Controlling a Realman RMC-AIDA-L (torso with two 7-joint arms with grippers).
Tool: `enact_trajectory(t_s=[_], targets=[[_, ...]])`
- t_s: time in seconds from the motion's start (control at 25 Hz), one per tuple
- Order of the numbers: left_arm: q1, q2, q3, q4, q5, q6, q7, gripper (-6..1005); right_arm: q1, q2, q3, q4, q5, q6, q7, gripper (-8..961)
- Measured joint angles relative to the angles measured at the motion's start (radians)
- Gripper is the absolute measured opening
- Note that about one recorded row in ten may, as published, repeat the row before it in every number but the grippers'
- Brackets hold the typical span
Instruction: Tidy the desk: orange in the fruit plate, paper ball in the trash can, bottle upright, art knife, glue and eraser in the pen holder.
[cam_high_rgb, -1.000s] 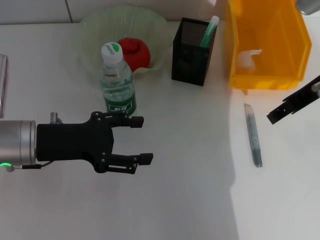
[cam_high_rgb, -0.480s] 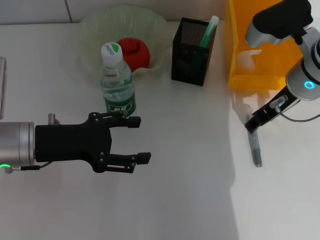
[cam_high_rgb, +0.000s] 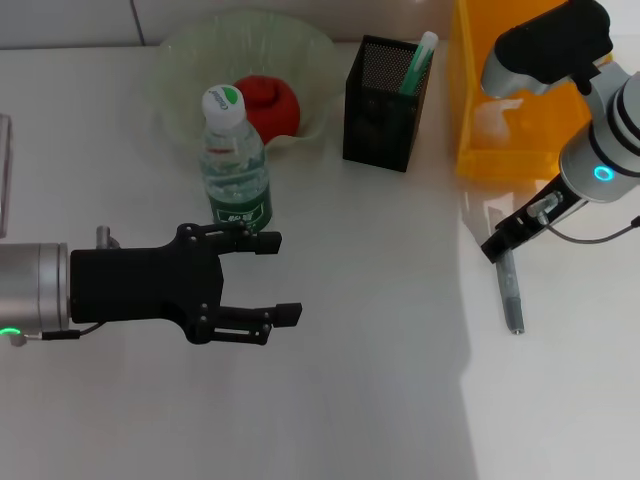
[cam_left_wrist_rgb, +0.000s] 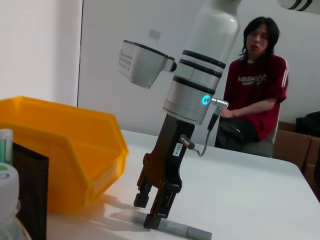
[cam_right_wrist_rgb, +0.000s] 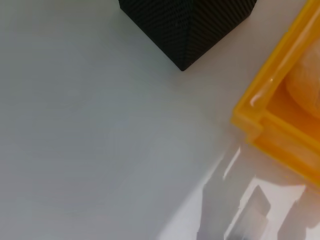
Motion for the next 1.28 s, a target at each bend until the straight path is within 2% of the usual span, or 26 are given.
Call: enact_trajectory(t_s=[0.2,0.4,0.56,0.76,0.88,0.92,0.96,1.0,1.04,1.08,1.12,1.2,1.28], targets=[[-0.007,0.000,-0.001,0.000,0.000,-0.003,0.000,859,0.009,0.000,-0.009,0.024,0.001,0.017,0.000,636],[-0.010,0.000,0.000,-0.001,0.000,-0.011,0.000,859,0.010,0.000,-0.021,0.021,0.001,0.022,0.000,448],[-0.013,-0.002,0.003,-0.001,0.000,-0.019,0.000,859,0.010,0.000,-0.017,0.016,0.001,0.021,-0.001,209],[-0.019,-0.003,0.004,-0.003,0.000,-0.019,0.000,859,-0.009,0.000,-0.013,-0.043,0.001,0.005,-0.002,178],[-0.021,-0.003,0.002,-0.003,0.000,-0.019,0.000,859,-0.039,0.000,-0.011,-0.123,0.005,-0.014,-0.002,159],[-0.021,-0.003,0.001,-0.003,0.000,-0.018,0.000,859,-0.074,-0.001,-0.009,-0.215,0.031,-0.037,-0.002,153],[-0.021,-0.003,0.001,-0.003,0.000,-0.017,0.000,859,-0.074,-0.001,-0.009,-0.215,0.031,-0.037,-0.002,146],[-0.021,-0.003,0.001,-0.003,0.000,-0.017,0.000,859,-0.121,-0.004,0.005,-0.331,0.086,-0.060,-0.004,140],[-0.021,-0.003,0.000,-0.003,-0.001,-0.014,0.000,859,-0.121,-0.004,0.005,-0.331,0.086,-0.060,-0.004,139],[-0.021,-0.003,0.000,-0.003,-0.004,-0.011,0.000,859,-0.180,-0.006,0.061,-0.468,0.166,-0.073,-0.012,138],[-0.021,-0.003,0.000,-0.003,-0.004,-0.011,0.000,859,-0.180,-0.006,0.061,-0.468,0.166,-0.073,-0.012,137],[-0.021,-0.003,0.000,-0.003,-0.004,-0.011,0.000,859,-0.245,-0.004,0.157,-0.600,0.290,-0.051,-0.040,135],[-0.020,-0.004,-0.001,-0.003,-0.008,-0.009,0.005,859,-0.300,-0.003,0.247,-0.658,0.443,0.013,-0.081,133]])
